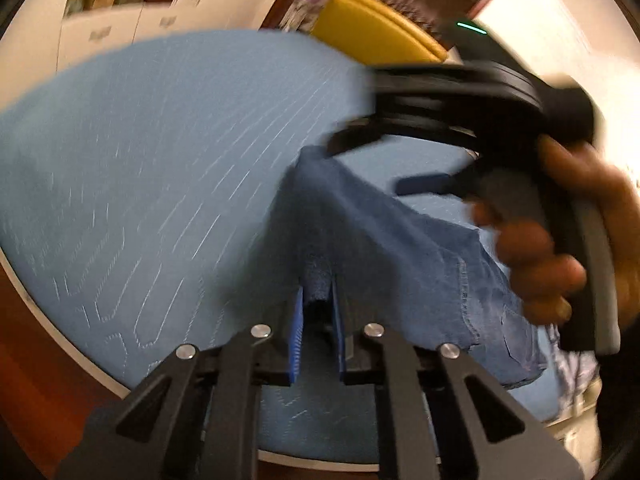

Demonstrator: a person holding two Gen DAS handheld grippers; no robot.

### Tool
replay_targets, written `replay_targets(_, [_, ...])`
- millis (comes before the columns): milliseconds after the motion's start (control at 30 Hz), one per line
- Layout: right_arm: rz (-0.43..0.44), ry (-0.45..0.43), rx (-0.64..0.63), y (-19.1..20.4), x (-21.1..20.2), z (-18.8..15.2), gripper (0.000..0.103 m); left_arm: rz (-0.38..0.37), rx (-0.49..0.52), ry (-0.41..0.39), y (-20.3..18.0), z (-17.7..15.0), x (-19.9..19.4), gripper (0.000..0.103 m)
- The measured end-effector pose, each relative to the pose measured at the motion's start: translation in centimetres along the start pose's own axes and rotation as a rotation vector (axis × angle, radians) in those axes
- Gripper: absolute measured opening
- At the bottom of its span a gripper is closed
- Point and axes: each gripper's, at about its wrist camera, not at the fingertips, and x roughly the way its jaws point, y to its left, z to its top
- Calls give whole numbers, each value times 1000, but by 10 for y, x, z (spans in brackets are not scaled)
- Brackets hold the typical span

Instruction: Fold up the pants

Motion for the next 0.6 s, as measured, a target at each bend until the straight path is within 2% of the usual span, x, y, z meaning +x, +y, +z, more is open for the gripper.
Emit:
replay_targets(133, [-80, 89, -72, 17, 21, 22, 87, 36, 102, -56, -39, 0, -17, 12])
replay_targets(167, [-96, 95, -88, 17, 23, 21, 72, 40, 119, -65, -46, -2, -20, 12])
replay_targets(200, [-121, 96, -93, 16, 25, 22, 47, 38, 123, -68, -51, -3, -21, 11])
replay_targets(267, [-82, 77, -44, 3, 20, 22, 29, 47, 106, -74, -53, -6, -21, 13])
replay_targets(300, [-62, 69, -13, -6, 16, 21, 21, 61, 88, -74, -53, -8, -18, 25])
replay_targets(333, [-36, 56, 17, -16, 11, 18, 19, 72, 82, -55, -54, -11, -13, 48])
replay_targets(367, [-20, 48, 29, -21, 8, 17, 17, 78, 82, -42, -57, -13, -6, 53])
replay_targets(400, [-2, 36, 41, -26, 2, 14, 16, 103, 85, -25, -62, -15, 3, 52])
replay_targets(467, [33, 19, 60, -37, -10, 13, 16, 122, 92, -9, -69, -14, 12, 40])
replay_targets(500, [54, 11, 72, -43, -18, 10, 16, 134, 102, -9, -75, -13, 15, 20])
replay_targets(600, [135, -48, 103, -73, -56, 1, 15, 171, 215, -74, -120, -13, 2, 13])
